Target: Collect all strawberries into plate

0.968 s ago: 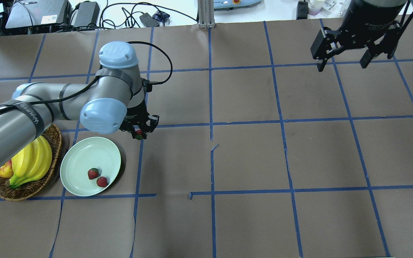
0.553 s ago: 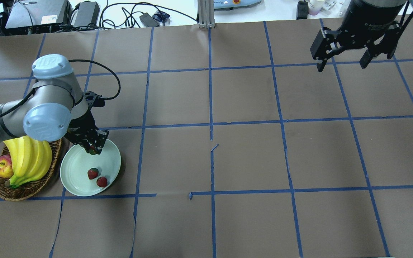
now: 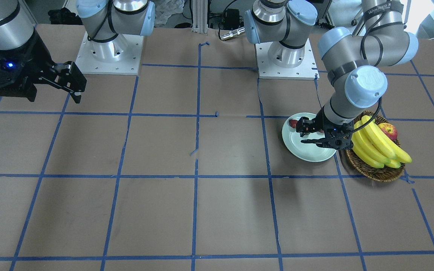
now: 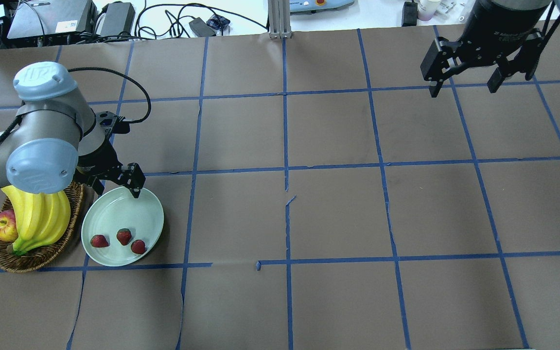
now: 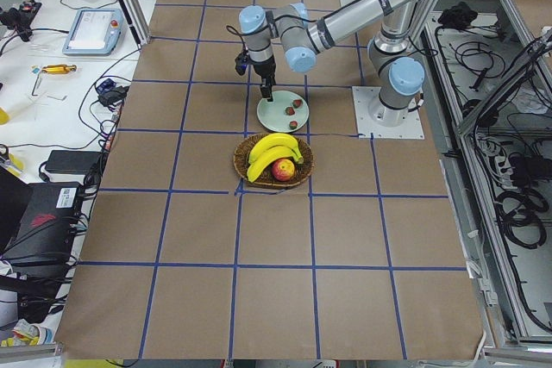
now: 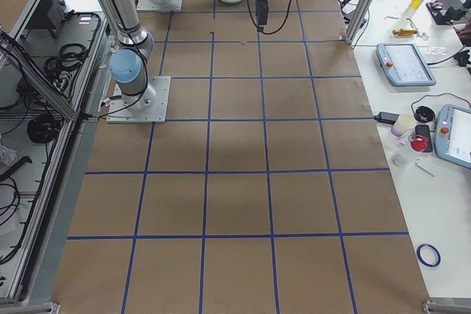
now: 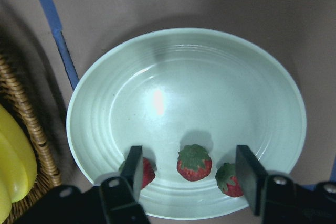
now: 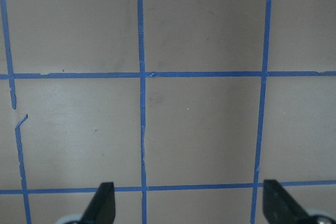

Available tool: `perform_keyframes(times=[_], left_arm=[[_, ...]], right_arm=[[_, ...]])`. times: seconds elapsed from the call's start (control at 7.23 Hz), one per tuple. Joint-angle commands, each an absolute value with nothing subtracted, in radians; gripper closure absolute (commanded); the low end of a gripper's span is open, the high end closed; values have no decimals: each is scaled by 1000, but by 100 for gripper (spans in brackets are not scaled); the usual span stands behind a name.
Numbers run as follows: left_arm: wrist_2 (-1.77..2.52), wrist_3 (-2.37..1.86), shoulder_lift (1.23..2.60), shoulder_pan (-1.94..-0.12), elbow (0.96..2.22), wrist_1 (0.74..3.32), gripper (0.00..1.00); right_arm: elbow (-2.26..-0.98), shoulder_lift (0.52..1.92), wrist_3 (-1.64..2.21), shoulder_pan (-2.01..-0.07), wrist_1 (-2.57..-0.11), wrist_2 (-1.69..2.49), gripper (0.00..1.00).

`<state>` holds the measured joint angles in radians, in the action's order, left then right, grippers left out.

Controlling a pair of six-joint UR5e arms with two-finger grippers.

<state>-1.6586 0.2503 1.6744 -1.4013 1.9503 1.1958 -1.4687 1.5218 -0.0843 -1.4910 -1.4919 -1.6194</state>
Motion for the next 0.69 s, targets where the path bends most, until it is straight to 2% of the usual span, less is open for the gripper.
perform_keyframes(times=[0.0, 0.28, 0.41, 0.55], left_arm=[[-1583, 129, 1606, -1570, 1744, 1399, 0], [-1531, 129, 1588, -1621, 1561, 1571, 0], [-1529, 138, 1559, -1621, 1516, 1660, 0], [-1534, 153, 1546, -1620, 1534, 1698, 0]], right_arm=[[-1468, 1523, -84, -1491, -1491, -1620, 0], [-1468, 1523, -84, -1491, -1490, -1620, 0], [-1468, 1525, -84, -1491, -1488, -1620, 0], [-1467, 1525, -84, -1491, -1488, -1620, 0]])
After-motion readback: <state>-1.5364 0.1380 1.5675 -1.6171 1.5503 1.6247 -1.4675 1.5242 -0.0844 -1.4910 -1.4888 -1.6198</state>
